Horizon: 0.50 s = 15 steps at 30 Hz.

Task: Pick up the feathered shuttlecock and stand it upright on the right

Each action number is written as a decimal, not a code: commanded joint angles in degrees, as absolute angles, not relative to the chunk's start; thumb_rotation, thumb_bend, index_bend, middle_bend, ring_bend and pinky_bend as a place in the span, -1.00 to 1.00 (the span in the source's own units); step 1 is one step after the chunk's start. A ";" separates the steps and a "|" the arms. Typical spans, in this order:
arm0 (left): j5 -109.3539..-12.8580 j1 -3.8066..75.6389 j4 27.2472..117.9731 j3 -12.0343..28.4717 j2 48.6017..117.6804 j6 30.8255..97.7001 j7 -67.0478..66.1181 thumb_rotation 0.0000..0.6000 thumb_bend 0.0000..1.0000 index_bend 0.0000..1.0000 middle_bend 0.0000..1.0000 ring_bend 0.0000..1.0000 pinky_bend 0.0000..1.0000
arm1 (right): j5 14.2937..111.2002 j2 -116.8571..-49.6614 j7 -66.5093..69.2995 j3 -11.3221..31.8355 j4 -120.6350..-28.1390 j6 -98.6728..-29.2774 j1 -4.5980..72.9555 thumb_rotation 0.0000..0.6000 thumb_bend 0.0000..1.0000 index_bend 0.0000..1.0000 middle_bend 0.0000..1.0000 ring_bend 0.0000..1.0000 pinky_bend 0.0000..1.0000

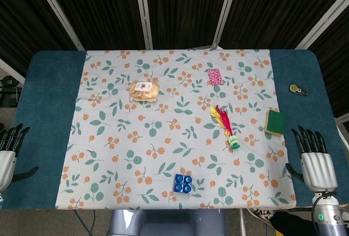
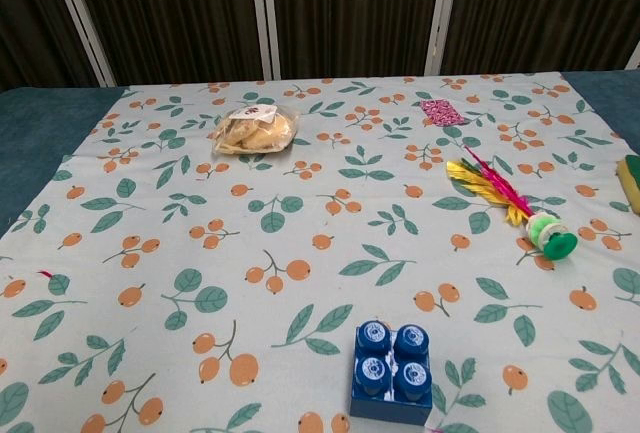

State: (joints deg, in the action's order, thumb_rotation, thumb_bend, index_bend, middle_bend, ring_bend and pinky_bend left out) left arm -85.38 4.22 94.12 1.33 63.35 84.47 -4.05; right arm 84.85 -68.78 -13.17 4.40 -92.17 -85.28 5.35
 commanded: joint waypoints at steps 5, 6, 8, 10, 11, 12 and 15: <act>-85.36 4.22 94.23 1.30 63.43 84.45 -4.36 1.00 -0.77 -1.00 -1.00 -1.00 -1.00 | 84.74 -68.63 -12.89 4.41 -92.25 -85.18 5.34 1.00 -0.72 -0.92 -1.00 -1.00 -1.00; -85.35 4.22 94.24 1.31 63.44 84.46 -4.36 1.00 -0.77 -1.00 -1.00 -1.00 -1.00 | 84.75 -68.61 -12.84 4.39 -92.29 -85.15 5.34 1.00 -0.72 -0.92 -1.00 -1.00 -1.00; -85.36 4.21 94.28 1.27 63.44 84.45 -4.35 1.00 -0.77 -1.00 -1.00 -1.00 -1.00 | 84.86 -68.58 -12.76 4.34 -92.39 -85.12 5.35 1.00 -0.72 -0.92 -1.00 -1.00 -1.00; -85.38 4.21 94.24 1.26 63.44 84.43 -4.32 1.00 -0.77 -1.00 -1.00 -1.00 -1.00 | 84.93 -68.58 -12.77 4.33 -92.40 -85.13 5.37 1.00 -0.72 -0.92 -1.00 -1.00 -1.00; -85.38 4.23 94.23 1.27 63.45 84.41 -4.28 1.00 -0.77 -1.00 -1.00 -1.00 -1.00 | 84.91 -68.60 -12.77 4.33 -92.41 -85.10 5.38 1.00 -0.72 -0.92 -1.00 -1.00 -1.00; -85.35 4.26 94.22 1.28 63.44 84.35 -4.21 1.00 -0.77 -1.00 -1.00 -1.00 -1.00 | 84.85 -68.62 -12.77 4.34 -92.43 -85.04 5.40 1.00 -0.72 -0.92 -1.00 -1.00 -1.00; -85.30 4.35 94.18 1.29 63.40 84.15 -3.96 1.00 -0.77 -1.00 -1.00 -1.00 -1.00 | 84.65 -68.66 -12.88 4.42 -92.44 -84.83 5.50 1.00 -0.72 -0.91 -1.00 -1.00 -1.00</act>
